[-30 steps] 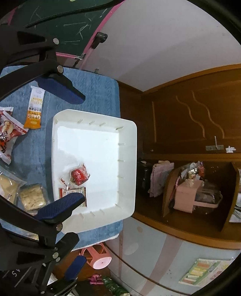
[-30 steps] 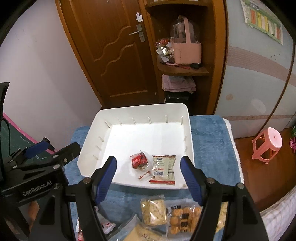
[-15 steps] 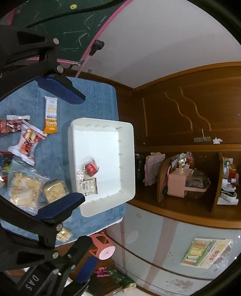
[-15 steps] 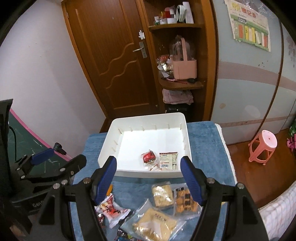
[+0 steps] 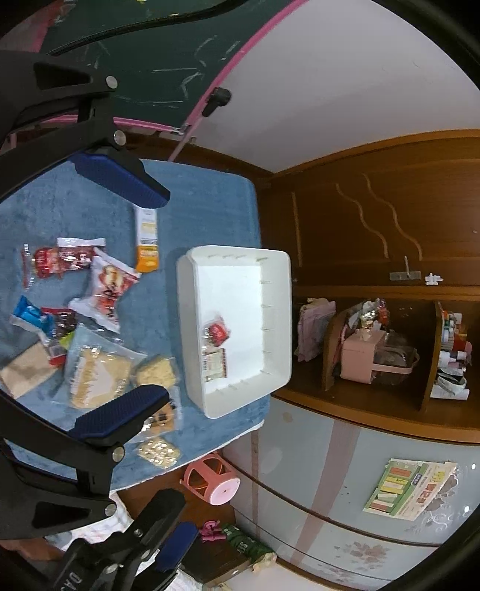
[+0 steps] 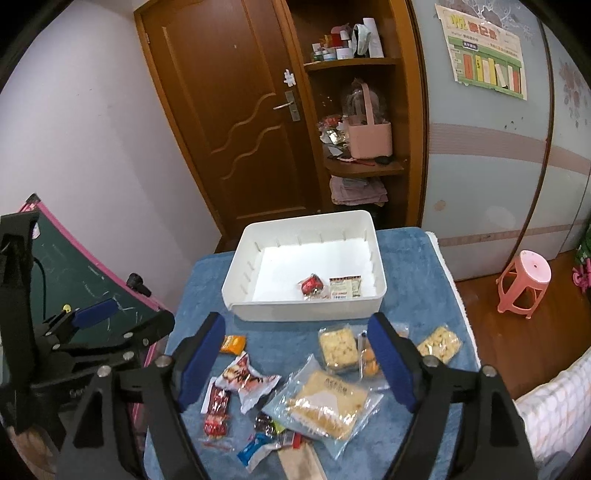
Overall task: Organize snacks
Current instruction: 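Withdraw both tools from the basket back over the snacks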
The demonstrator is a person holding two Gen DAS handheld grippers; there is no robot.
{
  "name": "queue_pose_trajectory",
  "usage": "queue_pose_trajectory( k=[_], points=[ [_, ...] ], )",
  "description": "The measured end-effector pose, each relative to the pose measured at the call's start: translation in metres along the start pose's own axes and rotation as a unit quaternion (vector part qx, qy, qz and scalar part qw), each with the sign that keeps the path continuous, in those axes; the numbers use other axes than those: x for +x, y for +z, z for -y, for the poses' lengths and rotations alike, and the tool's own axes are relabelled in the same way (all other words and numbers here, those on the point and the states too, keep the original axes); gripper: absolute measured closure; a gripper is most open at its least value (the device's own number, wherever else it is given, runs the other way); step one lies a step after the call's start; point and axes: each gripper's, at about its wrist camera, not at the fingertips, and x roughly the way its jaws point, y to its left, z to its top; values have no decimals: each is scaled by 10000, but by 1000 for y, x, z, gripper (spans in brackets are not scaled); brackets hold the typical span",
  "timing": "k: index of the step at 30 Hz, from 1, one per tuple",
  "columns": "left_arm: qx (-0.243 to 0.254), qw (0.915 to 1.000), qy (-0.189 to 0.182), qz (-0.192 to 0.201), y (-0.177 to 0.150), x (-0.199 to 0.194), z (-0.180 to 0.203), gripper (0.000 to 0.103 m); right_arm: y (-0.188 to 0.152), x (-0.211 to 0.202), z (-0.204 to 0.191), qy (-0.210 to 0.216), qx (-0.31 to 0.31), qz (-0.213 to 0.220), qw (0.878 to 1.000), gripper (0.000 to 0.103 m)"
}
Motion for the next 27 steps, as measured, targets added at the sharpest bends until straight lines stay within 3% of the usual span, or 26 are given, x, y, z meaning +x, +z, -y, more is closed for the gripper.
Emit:
queue_pose_trajectory(
  k=[4,10,20,27],
  points=[
    [-13,9998,32,-176,-25,2,-13,7,-24,-5,-3,86,-117,-95,9998,19],
    [-129,9969,215,-743,-75,21,-41,7,-71,12,5,161,-254,-672,9973,19],
    [-899,9775,467,-1851,-153,79,-88,7,-153,64,30,-3,-233,-1859,9823,19],
    [-919,9659,433,-2381,-186,121,-84,7,-189,92,25,97,-502,-2380,9699,19]
  ],
)
